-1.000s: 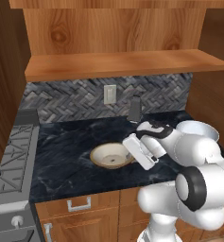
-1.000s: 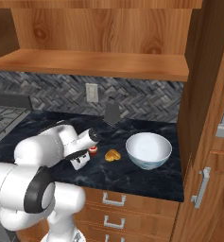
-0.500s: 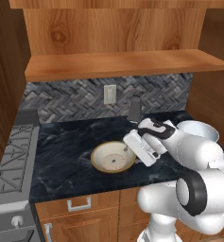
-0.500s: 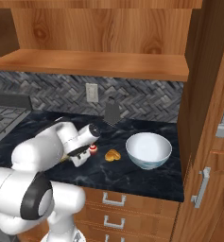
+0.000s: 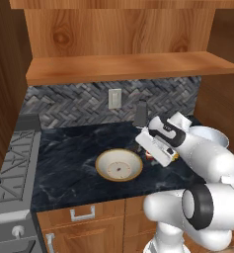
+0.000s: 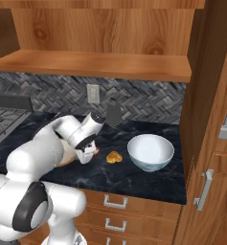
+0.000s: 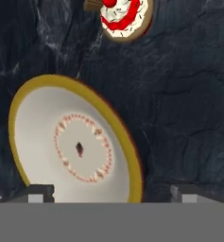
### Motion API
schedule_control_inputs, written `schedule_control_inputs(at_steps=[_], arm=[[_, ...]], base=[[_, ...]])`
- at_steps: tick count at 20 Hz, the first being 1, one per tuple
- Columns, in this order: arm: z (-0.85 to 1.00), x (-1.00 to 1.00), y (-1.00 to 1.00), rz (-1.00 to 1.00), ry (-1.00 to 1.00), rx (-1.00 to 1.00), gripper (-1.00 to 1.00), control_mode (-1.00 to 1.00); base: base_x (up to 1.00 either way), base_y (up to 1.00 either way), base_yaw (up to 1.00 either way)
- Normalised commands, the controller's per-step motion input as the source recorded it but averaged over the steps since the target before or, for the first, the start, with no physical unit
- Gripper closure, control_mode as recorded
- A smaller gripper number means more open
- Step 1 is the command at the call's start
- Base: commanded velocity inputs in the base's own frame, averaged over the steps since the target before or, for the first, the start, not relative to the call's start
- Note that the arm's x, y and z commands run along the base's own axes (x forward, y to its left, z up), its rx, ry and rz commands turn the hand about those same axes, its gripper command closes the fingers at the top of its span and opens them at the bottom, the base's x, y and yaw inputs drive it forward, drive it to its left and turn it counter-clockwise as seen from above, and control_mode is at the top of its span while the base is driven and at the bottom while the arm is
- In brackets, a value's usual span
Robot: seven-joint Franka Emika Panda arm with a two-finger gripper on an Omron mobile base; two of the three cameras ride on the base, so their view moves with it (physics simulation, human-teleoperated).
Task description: Pick both bowls and place them on the counter. Then place the cupcake in one bowl and place the bread in the other bowl.
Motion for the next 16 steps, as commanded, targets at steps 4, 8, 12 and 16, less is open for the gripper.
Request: schedule_control_inputs(at_steps=[4,8,12,16], arm=[[0.00,0.18,-0.23,-0.11,0.17,-0.07,-1.00,-1.00],[0.00,0.31,-0.24,-0.06,0.12,-0.02,-1.00,-1.00],[-0.02,0.44,-0.30,0.00,0.08,0.00,-1.00,-1.00],[-0.25,0.29,-0.21,0.00,0.02,0.00,-1.00,-1.00]], base=[[0.00,0.00,0.00],[0.00,0.00,0.00],[0.00,0.00,0.00],[0.00,0.00,0.00]])
